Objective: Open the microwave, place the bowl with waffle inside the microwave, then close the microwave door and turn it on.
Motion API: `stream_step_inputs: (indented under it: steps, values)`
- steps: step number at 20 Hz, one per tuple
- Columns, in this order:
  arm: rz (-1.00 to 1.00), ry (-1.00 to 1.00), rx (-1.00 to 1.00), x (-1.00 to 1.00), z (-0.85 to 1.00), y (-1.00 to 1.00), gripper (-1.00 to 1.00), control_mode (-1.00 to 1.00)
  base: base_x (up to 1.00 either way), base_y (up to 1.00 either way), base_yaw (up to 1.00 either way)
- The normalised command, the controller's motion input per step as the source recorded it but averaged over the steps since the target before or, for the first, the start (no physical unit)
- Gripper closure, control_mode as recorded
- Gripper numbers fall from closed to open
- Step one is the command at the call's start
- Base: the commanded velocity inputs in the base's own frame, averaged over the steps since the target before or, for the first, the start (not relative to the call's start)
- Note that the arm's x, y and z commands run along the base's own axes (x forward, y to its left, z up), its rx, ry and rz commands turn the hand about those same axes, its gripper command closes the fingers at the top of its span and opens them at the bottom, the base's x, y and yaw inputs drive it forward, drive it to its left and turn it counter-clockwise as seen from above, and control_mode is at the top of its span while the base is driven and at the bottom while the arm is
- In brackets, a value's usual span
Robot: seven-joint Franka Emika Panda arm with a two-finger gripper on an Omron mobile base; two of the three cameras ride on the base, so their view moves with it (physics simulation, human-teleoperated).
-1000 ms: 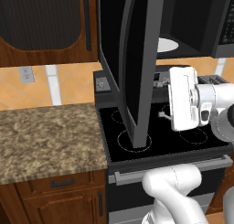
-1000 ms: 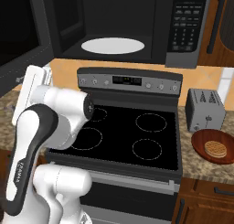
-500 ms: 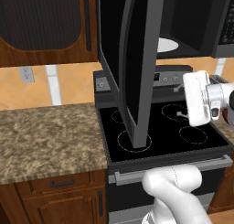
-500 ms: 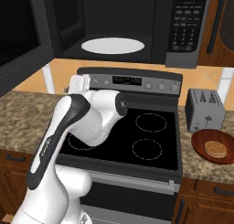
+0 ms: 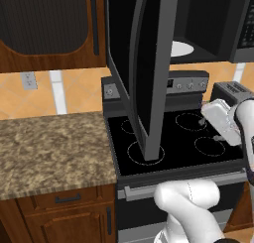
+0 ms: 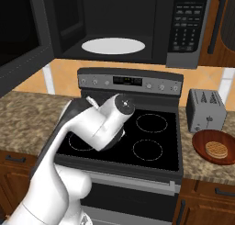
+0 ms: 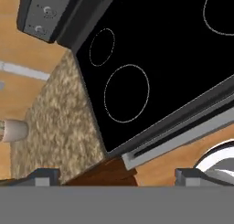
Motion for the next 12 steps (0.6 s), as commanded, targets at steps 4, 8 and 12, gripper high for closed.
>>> stream_step_inputs:
  steps: [4, 8, 12]
  values:
    - [0.13, -0.36, -0.88, 0.11, -0.81, -0.56, -1.00, -1.00, 0.00, 0.00, 0.00]
    - [0.06, -0.17, -0.90, 0.13, -0.36, -0.75, -1.00, -1.00, 0.00, 0.00, 0.00]
    - [0.00, -0.05, -0.87, 0.13, -0.14, -0.86, -1.00, -1.00, 0.00, 0.00, 0.00]
